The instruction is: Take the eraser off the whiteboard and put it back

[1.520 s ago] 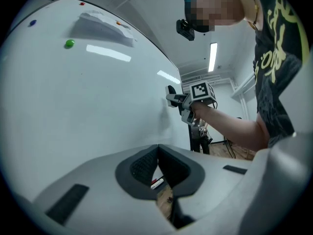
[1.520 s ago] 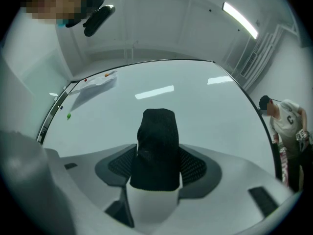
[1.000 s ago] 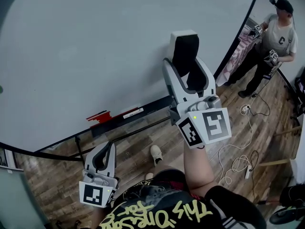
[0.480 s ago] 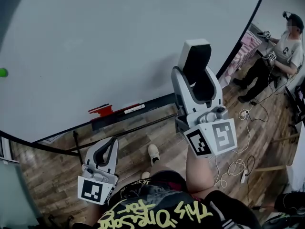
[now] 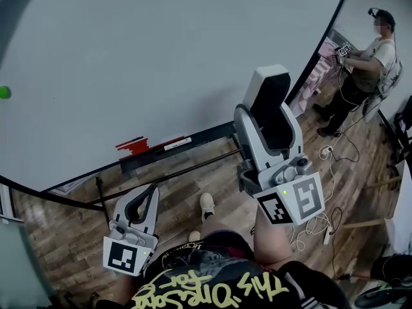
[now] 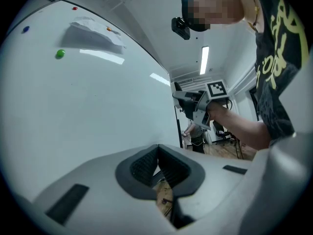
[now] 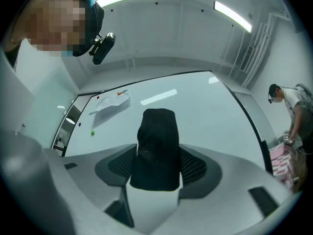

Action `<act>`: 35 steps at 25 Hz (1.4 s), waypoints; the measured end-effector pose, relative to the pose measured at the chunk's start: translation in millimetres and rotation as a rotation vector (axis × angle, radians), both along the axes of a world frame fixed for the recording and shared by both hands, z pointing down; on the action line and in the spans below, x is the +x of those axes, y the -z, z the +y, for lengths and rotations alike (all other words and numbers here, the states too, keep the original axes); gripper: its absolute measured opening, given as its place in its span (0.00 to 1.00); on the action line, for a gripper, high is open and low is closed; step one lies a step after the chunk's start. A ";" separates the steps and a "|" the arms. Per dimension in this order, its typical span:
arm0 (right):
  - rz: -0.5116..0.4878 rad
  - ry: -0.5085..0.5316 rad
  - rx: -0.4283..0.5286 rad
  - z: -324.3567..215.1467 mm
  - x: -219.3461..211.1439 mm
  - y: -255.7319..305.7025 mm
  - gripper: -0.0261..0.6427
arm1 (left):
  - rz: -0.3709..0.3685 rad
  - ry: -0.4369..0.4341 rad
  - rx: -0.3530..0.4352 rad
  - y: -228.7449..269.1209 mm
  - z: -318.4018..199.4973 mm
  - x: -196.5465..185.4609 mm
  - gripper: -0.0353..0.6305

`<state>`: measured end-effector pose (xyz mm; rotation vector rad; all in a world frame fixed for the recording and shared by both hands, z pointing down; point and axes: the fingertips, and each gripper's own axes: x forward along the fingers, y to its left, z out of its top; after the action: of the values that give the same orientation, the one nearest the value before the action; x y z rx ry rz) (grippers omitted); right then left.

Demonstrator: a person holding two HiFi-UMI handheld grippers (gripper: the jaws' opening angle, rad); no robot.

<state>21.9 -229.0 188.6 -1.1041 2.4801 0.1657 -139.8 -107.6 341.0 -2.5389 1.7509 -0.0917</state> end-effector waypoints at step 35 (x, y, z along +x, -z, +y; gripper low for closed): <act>0.006 0.079 0.010 51.5 29.7 -13.7 0.43 | -0.023 -0.033 0.027 7.5 -16.4 12.5 0.06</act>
<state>51.6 -177.5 202.3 -1.0013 2.5204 0.1583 -127.3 -123.9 333.5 -2.5367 1.6893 -0.0944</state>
